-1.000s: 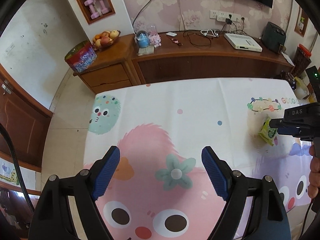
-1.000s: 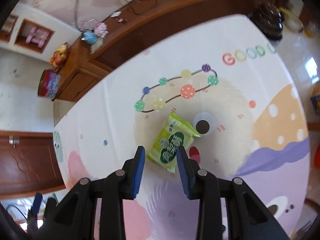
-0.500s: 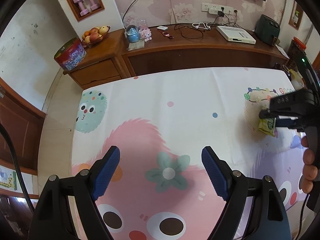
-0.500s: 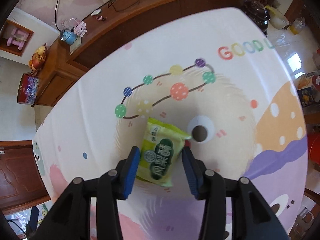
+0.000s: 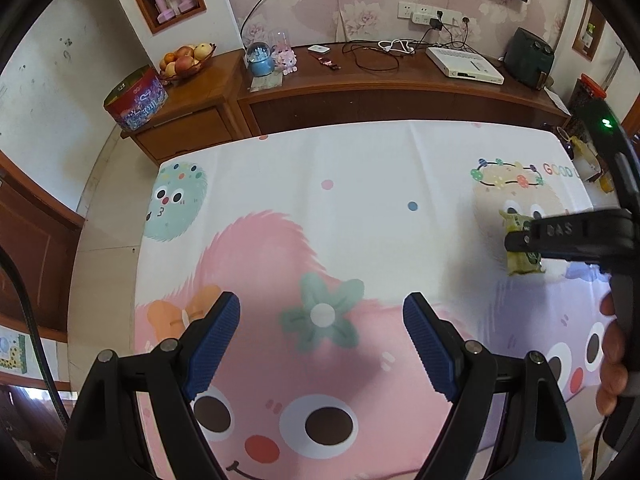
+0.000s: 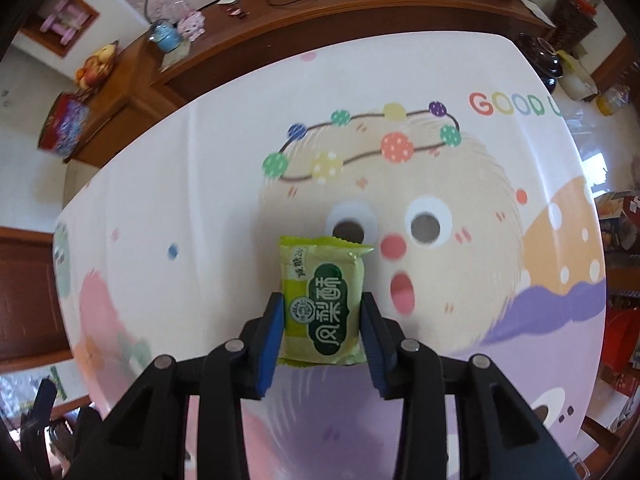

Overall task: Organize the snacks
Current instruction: 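Carry the green pastry pack over the tray and open the right tool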

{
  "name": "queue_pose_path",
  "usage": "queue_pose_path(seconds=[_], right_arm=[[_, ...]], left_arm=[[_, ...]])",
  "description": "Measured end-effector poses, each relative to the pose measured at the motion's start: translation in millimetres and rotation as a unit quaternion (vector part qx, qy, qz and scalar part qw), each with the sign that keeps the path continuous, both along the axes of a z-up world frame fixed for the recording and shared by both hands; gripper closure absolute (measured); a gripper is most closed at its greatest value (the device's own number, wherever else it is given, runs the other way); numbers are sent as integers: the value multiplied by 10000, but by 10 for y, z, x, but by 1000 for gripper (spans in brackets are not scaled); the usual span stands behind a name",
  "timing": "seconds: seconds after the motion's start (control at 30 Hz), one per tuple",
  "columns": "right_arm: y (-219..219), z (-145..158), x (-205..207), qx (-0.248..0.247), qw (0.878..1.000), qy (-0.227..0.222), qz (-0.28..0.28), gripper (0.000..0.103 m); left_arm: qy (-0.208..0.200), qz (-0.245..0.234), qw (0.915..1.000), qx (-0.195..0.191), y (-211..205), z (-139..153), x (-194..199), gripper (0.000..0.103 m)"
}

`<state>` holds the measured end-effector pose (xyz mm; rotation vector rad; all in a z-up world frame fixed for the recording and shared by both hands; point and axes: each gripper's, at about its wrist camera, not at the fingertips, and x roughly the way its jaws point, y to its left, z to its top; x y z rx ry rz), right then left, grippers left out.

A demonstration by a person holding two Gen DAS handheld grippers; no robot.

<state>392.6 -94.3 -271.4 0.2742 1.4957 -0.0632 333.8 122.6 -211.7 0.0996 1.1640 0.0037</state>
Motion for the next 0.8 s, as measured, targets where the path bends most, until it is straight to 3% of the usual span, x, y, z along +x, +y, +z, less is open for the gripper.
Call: queue_pose_path(seconds=[0.3, 0.5, 0.8], right_arm=[[-63, 767, -560, 215, 9969, -609, 441, 66], [-89, 1365, -1221, 246, 9895, -1106, 900, 66], [-103, 1805, -2222, 337, 9785, -1470, 1409, 66]], left_arm=[[-355, 160, 9990, -207, -61, 520, -358, 20], [-506, 220, 9977, -404, -125, 841, -901, 19], [-620, 215, 9969, -441, -291, 1124, -1888, 11]])
